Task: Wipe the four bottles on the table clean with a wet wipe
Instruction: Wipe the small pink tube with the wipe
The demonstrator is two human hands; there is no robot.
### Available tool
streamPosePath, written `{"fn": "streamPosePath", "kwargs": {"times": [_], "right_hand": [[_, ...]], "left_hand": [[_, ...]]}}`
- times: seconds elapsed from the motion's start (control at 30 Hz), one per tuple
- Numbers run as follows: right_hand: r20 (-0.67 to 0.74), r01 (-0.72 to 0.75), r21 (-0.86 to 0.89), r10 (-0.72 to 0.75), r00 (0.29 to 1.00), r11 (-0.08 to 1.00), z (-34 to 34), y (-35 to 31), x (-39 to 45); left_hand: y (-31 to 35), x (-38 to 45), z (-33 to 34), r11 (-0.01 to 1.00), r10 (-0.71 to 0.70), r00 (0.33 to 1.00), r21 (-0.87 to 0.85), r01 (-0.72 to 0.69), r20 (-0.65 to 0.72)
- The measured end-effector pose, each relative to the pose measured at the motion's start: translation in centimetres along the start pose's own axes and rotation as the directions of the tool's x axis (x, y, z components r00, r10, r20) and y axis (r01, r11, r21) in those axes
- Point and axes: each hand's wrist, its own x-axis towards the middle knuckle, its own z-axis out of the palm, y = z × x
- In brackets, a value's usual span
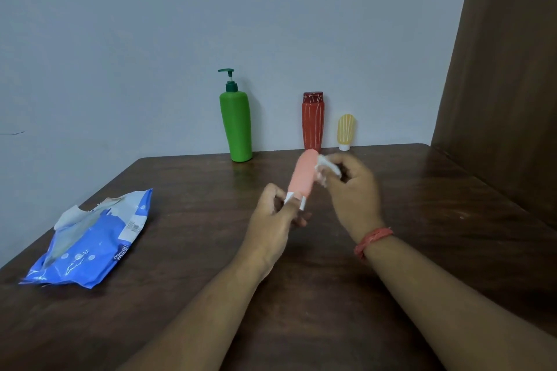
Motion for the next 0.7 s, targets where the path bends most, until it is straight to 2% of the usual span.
{"fn": "streamPosePath", "kwargs": {"times": [0.07, 0.1, 0.2, 0.27, 0.33, 0.4, 0.47, 0.53, 0.63, 0.7], "right_hand": [[-0.086, -0.051, 0.018, 0.053, 0.995, 0.999, -0.7, 0.3, 0.6], [-0.07, -0.033, -0.002, 0.033, 0.997, 0.999, -0.9, 0.3, 0.5], [0.133, 0.144, -0.05, -0.136, 0.982, 0.988, -0.4, -0.2, -0.8], [0.278, 0.3, -0.084, -0.266, 0.923, 0.95, 0.4, -0.6, -1.6], [0.364, 0.431, -0.115, -0.366, 0.856, 0.895, 1.0, -0.6, -1.9], [0.287, 0.432, -0.164, -0.376, 0.881, 0.887, 1.2, -0.6, -1.6], [0.112, 0.349, -0.207, -0.332, 0.937, 0.914, 0.7, -0.7, -0.9], [0.061, 0.34, -0.238, -0.336, 0.94, 0.91, 0.2, -0.8, -0.8], [0.269, 0.475, -0.246, -0.411, 0.871, 0.845, 0.5, -0.5, -1.6], [0.354, 0.539, -0.236, -0.445, 0.823, 0.809, 1.2, -0.5, -1.8]], "left_hand": [[-0.2, -0.2, 0.7, 1.0, -0.009, 0.999, 0.029, 0.007, 0.047], [-0.2, -0.2, 0.9, 1.0, -0.014, 0.998, 0.018, 0.014, 0.053], [-0.3, 0.3, 0.6, 0.989, -0.045, 0.999, -0.138, 0.045, 0.01], [-0.2, 0.7, -0.1, 0.974, -0.073, 0.997, -0.217, 0.064, -0.035], [-0.1, 0.8, -0.6, 0.963, -0.098, 0.994, -0.257, 0.081, -0.054], [0.2, 0.6, -0.5, 0.94, -0.136, 0.991, -0.318, 0.125, -0.013], [0.4, 0.3, 0.0, 0.906, -0.182, 0.981, -0.376, 0.194, 0.067], [0.4, 0.3, 0.4, 0.875, -0.224, 0.966, -0.411, 0.257, 0.129], [0.4, 0.4, 0.4, 0.858, -0.254, 0.958, -0.427, 0.286, 0.132], [0.5, 0.3, 0.2, 0.869, -0.248, 0.96, -0.409, 0.278, 0.127]]}}
